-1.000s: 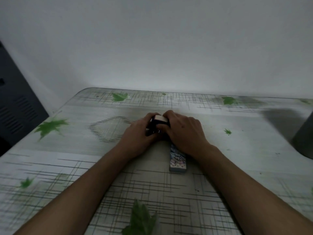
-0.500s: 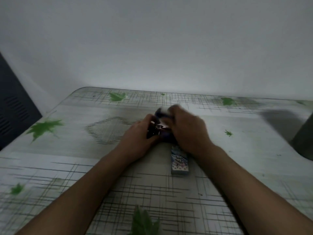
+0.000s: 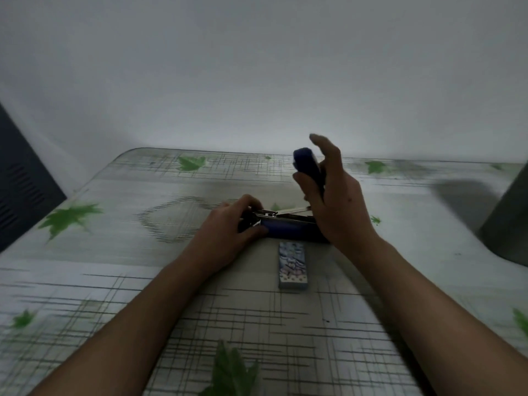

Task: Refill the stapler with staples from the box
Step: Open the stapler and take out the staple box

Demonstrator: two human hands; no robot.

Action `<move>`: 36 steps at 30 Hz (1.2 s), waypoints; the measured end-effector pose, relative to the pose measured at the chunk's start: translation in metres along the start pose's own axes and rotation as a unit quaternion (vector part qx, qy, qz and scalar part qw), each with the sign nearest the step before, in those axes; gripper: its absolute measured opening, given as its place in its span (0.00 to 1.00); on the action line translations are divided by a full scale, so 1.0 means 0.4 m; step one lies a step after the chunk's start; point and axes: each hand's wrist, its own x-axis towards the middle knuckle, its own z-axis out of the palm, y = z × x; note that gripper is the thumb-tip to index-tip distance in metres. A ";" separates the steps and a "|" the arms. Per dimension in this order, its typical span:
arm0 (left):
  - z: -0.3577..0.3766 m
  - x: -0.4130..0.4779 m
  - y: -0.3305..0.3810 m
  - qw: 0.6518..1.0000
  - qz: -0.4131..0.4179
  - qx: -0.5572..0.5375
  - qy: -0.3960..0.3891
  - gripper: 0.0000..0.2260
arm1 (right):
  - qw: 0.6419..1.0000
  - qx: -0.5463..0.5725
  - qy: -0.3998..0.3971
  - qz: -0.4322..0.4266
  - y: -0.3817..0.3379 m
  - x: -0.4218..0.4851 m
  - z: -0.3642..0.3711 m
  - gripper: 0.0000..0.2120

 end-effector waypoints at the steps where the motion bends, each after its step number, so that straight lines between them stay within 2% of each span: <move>1: -0.001 -0.001 0.001 1.000 0.000 0.005 0.000 0.14 | 1.000 0.001 0.008 -0.006 0.004 -0.002 -0.012 0.24; 7: -0.003 -0.005 0.018 1.000 0.007 0.027 0.003 0.14 | 0.999 -0.015 0.047 0.015 0.028 -0.025 -0.064 0.22; 12: -0.003 -0.008 0.023 0.999 -0.003 0.035 0.000 0.15 | 0.991 0.007 0.090 0.099 0.053 -0.052 -0.120 0.21; 18: -0.007 -0.017 0.027 0.999 0.008 0.048 0.009 0.15 | 0.972 0.053 0.097 0.209 0.087 -0.109 -0.167 0.23; 21: -0.011 -0.024 0.026 0.999 0.004 0.051 0.010 0.15 | 0.965 0.001 0.104 0.241 0.113 -0.122 -0.188 0.22; 24: -0.013 -0.026 0.030 0.998 0.001 0.055 0.021 0.15 | 0.948 -0.101 0.076 0.291 0.137 -0.142 -0.199 0.28; 27: -0.013 -0.027 0.030 0.998 -0.004 0.058 0.032 0.15 | 0.924 -0.153 0.046 0.348 0.145 -0.150 -0.198 0.31; 30: -0.014 -0.027 0.021 0.997 -0.007 0.063 0.034 0.15 | 0.910 -0.212 0.005 0.356 0.145 -0.157 -0.195 0.31; 33: -0.016 -0.025 0.014 0.997 -0.011 0.076 0.030 0.16 | 0.892 -0.282 -0.051 0.349 0.150 -0.169 -0.189 0.35; 36: -0.014 -0.025 0.013 0.997 -0.008 0.075 0.031 0.15 | 0.886 -0.306 -0.071 0.341 0.151 -0.168 -0.190 0.37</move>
